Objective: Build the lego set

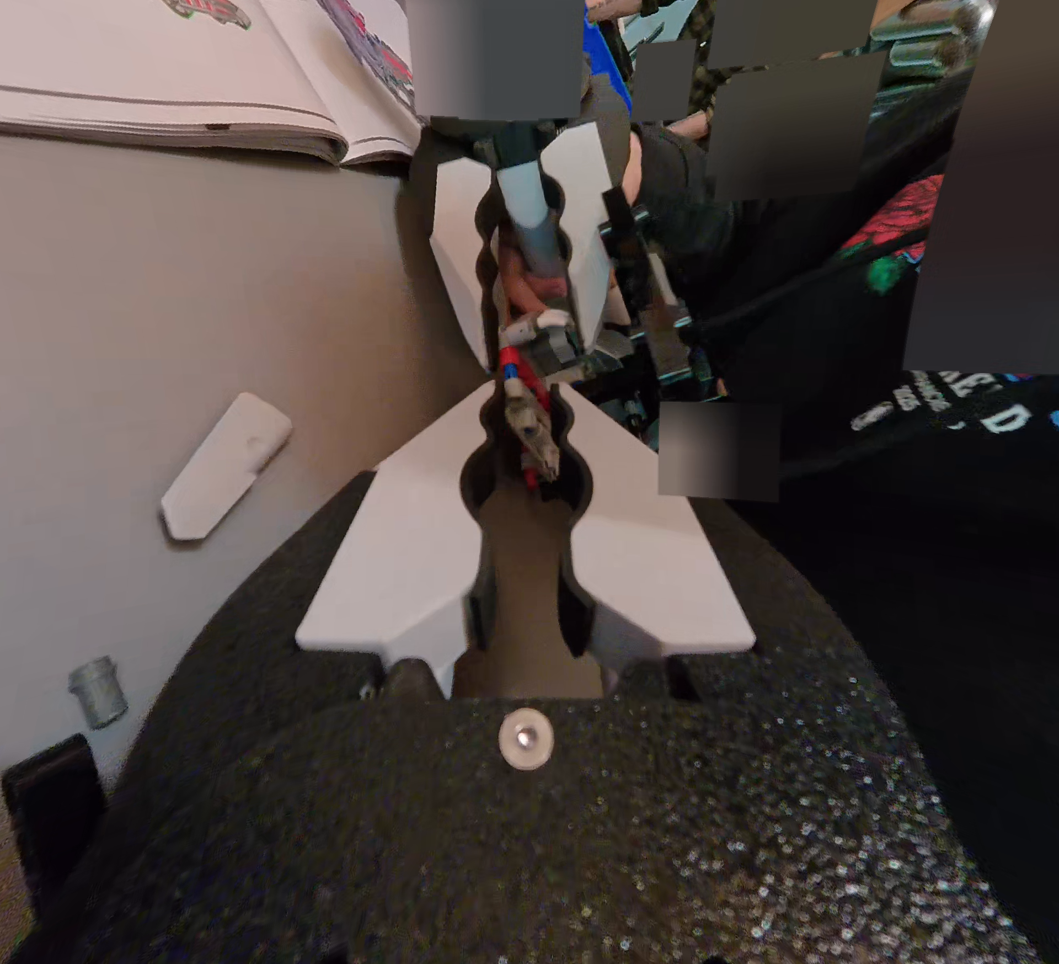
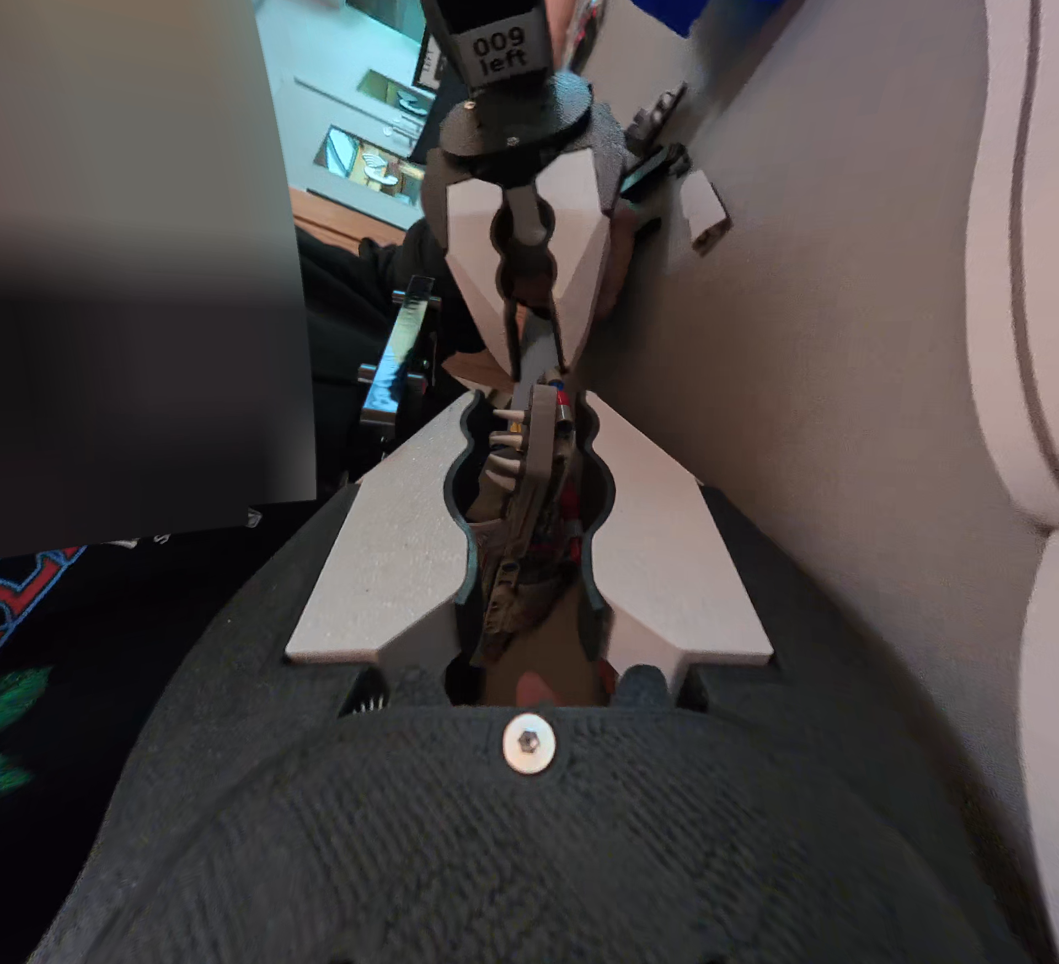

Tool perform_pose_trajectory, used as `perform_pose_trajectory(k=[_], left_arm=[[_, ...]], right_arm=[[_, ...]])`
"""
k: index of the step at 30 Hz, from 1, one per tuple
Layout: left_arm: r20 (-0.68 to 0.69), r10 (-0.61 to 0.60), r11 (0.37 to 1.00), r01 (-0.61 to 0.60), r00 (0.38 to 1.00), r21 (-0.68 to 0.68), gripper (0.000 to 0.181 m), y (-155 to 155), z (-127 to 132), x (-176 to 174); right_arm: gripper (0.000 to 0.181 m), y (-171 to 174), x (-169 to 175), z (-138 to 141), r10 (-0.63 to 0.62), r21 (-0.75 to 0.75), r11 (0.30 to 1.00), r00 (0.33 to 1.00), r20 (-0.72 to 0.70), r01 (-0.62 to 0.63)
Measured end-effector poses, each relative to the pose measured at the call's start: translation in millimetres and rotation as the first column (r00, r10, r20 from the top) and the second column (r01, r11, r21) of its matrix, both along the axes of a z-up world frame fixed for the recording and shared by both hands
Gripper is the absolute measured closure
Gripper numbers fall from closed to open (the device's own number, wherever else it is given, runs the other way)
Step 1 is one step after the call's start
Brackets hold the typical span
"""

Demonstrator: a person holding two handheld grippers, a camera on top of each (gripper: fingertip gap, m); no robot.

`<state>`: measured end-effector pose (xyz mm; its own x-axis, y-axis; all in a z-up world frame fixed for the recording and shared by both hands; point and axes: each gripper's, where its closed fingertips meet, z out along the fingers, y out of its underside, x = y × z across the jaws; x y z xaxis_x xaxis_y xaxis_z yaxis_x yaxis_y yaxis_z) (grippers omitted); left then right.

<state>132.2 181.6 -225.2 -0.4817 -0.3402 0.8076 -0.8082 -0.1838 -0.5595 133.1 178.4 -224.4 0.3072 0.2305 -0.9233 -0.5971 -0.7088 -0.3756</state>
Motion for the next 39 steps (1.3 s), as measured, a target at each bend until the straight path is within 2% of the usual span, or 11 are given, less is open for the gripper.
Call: perform_pose_trajectory(k=[5,10,12,17,22,24,25,28,32,35,39], left_arm=[[0.051,0.073,0.997,-0.072,0.996,-0.016,0.169,-2.1,7.9,3.7],[0.169,0.217,0.955,-0.245,0.961,0.168,0.146,10.3,8.0,-3.5],[0.188,0.258,0.953,-0.282,0.948,0.111,0.148,1.4,18.6,-7.7],[0.266,0.299,0.954,-0.281,0.917,-0.101,0.163,-24.1,67.0,-6.2],[0.433,0.240,0.966,-0.258,0.869,-0.017,0.170,-37.2,97.8,-14.1],[0.528,0.215,0.956,-0.287,0.822,0.058,0.167,-39.2,107.6,-19.2],[0.589,0.187,0.958,-0.280,0.786,0.069,0.156,-43.6,116.4,-26.2],[0.697,0.152,0.965,-0.256,0.701,0.048,0.152,-62.9,137.9,-47.9],[0.755,0.055,0.960,-0.243,0.654,0.141,0.154,-89.1,136.2,-78.6],[0.798,-0.172,0.874,-0.284,0.578,0.394,0.163,-107.8,113.6,-104.7],[0.823,-0.448,0.594,-0.573,0.349,0.565,0.174,-113.4,100.1,-120.5]], right_arm=[[0.155,-8.1,-17.3,-0.2,0.070,0.032,0.997,0.995,0.073,-0.073],[0.156,-15.7,-15.2,28.1,-0.068,0.155,0.988,0.961,0.267,0.027],[0.156,-18.5,-10.8,48.4,-0.169,0.249,0.966,0.903,0.395,0.072],[0.156,-34.6,-18.9,101.4,-0.372,0.494,0.869,0.642,0.671,-0.013],[0.156,-57.8,-34.7,117.0,-0.479,0.543,0.822,0.309,0.822,-0.170],[0.157,-67.4,-36.0,118.5,-0.522,0.548,0.814,0.172,0.836,-0.194],[0.156,-72.3,-39.8,119.5,-0.549,0.565,0.797,0.134,0.825,-0.213],[0.156,-84.5,-54.6,121.1,-0.633,0.627,0.741,0.064,0.772,-0.239],[0.157,-100.2,-88.1,115.9,-0.693,0.590,0.690,-0.148,0.705,-0.419],[0.156,-108.5,-111.0,107.6,-0.714,0.551,0.674,-0.240,0.658,-0.493],[0.156,-119.5,-131.4,96.6,-0.713,0.534,0.681,-0.284,0.642,-0.502]])
